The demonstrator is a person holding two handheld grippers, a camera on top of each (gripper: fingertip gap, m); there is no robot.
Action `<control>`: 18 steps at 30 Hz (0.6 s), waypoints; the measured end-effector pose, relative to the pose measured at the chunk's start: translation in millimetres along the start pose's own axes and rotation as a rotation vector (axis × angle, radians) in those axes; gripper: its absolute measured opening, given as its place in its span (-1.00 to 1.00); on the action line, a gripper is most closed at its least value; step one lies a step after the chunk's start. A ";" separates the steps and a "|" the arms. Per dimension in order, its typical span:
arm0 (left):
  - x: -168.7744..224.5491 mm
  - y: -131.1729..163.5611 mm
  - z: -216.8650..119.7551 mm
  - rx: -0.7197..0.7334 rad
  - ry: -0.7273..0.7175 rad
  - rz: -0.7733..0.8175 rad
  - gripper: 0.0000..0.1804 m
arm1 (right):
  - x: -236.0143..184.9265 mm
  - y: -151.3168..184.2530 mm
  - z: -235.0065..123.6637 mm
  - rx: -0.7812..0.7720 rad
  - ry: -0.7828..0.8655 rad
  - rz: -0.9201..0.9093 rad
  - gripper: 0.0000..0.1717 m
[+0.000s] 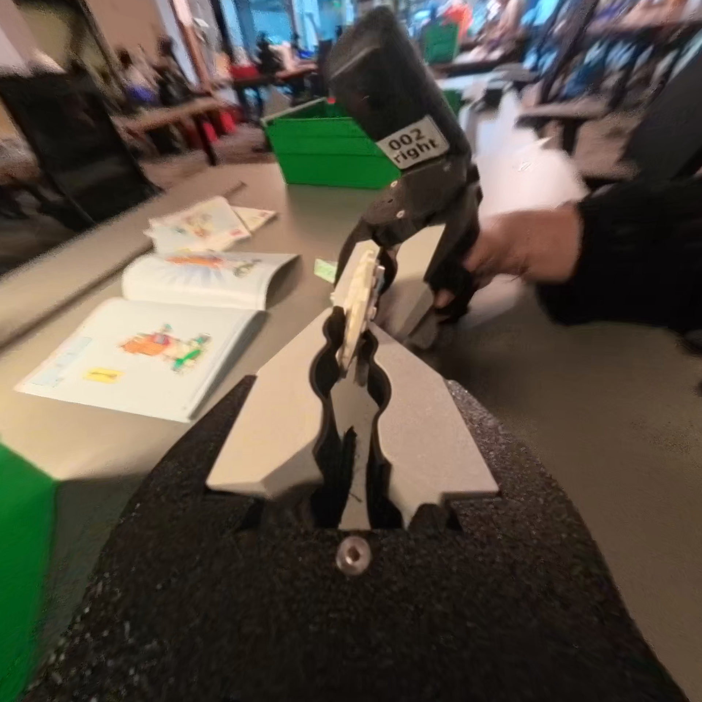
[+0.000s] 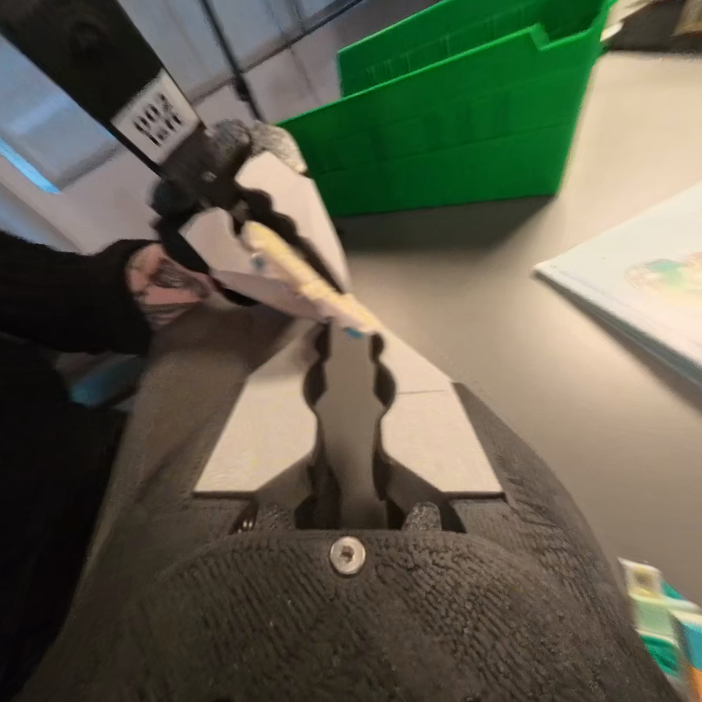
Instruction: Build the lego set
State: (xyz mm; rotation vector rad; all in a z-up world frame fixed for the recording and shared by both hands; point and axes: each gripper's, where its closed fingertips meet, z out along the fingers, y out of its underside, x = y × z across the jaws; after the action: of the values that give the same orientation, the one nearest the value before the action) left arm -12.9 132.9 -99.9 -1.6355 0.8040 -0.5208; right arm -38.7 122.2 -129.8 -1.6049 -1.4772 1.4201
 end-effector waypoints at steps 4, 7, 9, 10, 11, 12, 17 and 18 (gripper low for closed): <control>-7.4 0.7 -2.6 0.014 -0.029 -0.003 -0.95 | 3.0 -1.4 2.2 -0.009 0.051 -0.075 -0.82; -15.8 -0.1 0.0 0.033 -0.093 -0.014 -0.94 | 2.9 -4.3 0.5 0.013 0.034 -0.054 -0.66; -27.2 7.2 0.4 0.012 -0.168 -0.022 -0.94 | 8.3 -9.5 -2.4 0.046 0.084 -0.077 -0.50; -32.0 11.6 0.2 -0.008 -0.198 -0.017 -0.94 | 14.4 -14.8 -6.0 0.077 0.136 -0.106 -0.46; -36.7 17.4 0.4 -0.041 -0.229 -0.011 -0.94 | 21.6 -20.9 -11.2 0.114 0.200 -0.142 -0.46; -43.1 23.3 -0.1 -0.077 -0.274 -0.002 -0.94 | 28.4 -26.7 -17.1 0.148 0.265 -0.181 -0.47; -49.6 41.7 2.2 -0.203 -0.345 0.032 -0.94 | 20.3 -49.9 -34.7 0.230 0.502 -0.623 -0.58; -47.6 44.2 3.6 -0.221 -0.334 0.036 -0.94 | 16.1 -48.8 -32.3 0.194 0.543 -0.748 -0.59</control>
State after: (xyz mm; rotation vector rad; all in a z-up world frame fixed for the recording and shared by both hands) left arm -51.7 167.1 -139.3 -1.8449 0.6564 -0.1280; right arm -29.7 158.3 -81.7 -1.0210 -1.3369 0.6159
